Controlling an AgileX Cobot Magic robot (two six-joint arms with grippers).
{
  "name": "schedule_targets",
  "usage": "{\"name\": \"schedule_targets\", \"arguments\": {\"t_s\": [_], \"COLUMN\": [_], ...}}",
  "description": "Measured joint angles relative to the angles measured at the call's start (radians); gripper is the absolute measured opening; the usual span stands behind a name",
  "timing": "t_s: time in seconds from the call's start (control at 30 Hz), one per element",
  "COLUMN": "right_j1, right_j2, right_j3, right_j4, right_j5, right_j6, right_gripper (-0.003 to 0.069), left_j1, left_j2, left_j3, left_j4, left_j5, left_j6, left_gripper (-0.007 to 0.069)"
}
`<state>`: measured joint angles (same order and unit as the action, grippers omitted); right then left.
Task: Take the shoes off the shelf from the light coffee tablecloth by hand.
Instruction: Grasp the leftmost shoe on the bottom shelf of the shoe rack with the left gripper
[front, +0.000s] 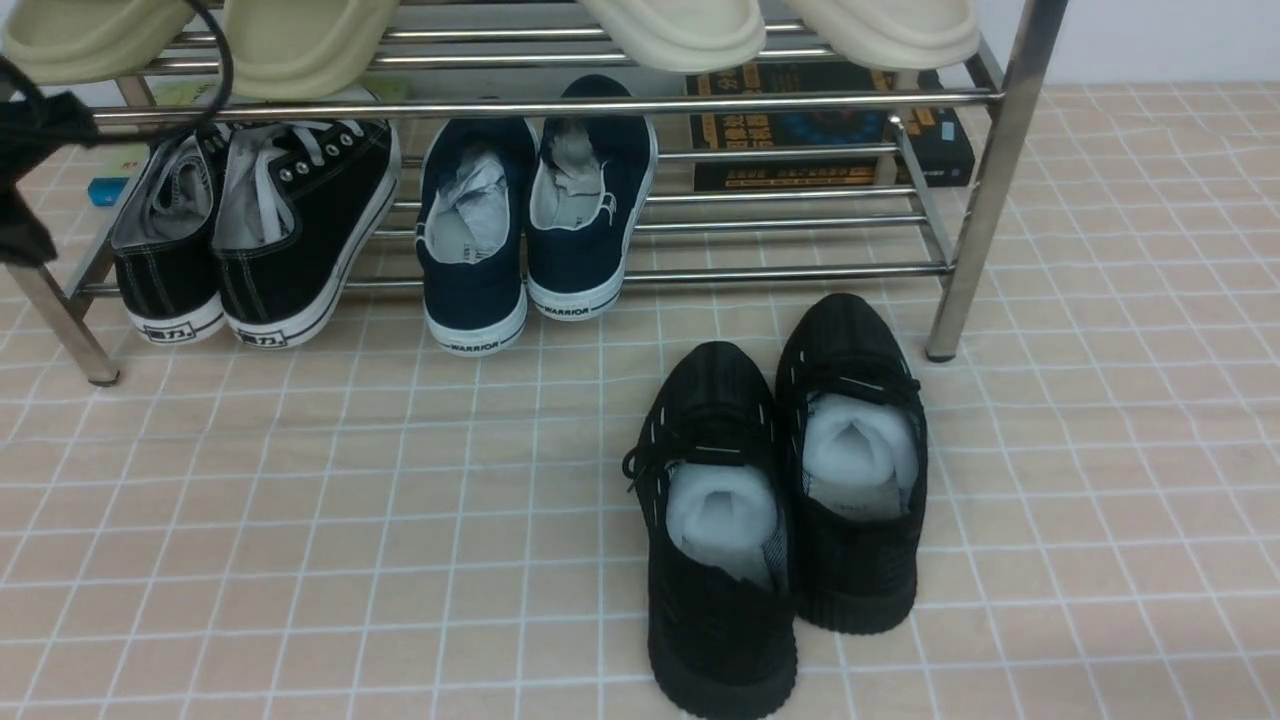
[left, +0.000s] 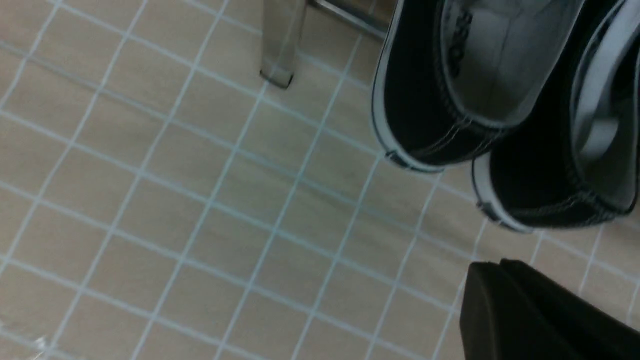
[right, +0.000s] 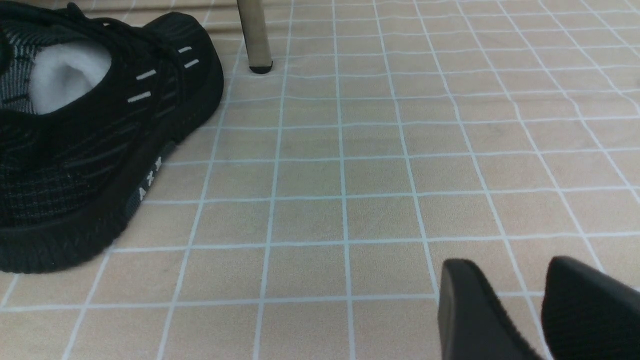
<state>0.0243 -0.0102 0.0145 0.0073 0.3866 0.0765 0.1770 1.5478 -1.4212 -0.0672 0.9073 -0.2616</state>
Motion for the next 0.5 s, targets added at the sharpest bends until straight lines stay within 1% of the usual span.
{"name": "schedule_targets", "arguments": {"t_s": [0.03,0.1,0.27,0.3,0.4,0.47,0.5], "right_j1": [0.0,0.0,0.0,0.0,0.0,0.0,0.0], "right_j2": [0.0,0.0,0.0,0.0,0.0,0.0,0.0], "right_j3": [0.0,0.0,0.0,0.0,0.0,0.0,0.0], "right_j4": [0.0,0.0,-0.001,-0.001,-0.001,-0.001,-0.001], "right_j5": [0.0,0.0,0.0,0.0,0.0,0.0,0.0], "right_j6": [0.0,0.0,0.0,0.0,0.0,0.0,0.0], "right_gripper": [0.0239,0.0239,0.0239,0.0239,0.0239,0.0239,0.0239], "left_j1": [0.0,0.0,0.0,0.0,0.0,0.0,0.0], "left_j2": [0.013,0.024,0.066,0.074,0.095,0.115,0.115], "left_j3": [0.0,0.0,0.0,0.0,0.0,0.0,0.0], "left_j4": [-0.003,-0.003,-0.004,-0.004,-0.004,-0.003,-0.003], "left_j5": [-0.035,-0.056,-0.089,-0.1,-0.126,-0.146,-0.148], "left_j6": [-0.012,-0.017,-0.052,-0.064,-0.092,-0.097,-0.097], "left_gripper": [0.0039,0.0057,0.0193,0.0236,0.0332,0.0384,0.0388]}}
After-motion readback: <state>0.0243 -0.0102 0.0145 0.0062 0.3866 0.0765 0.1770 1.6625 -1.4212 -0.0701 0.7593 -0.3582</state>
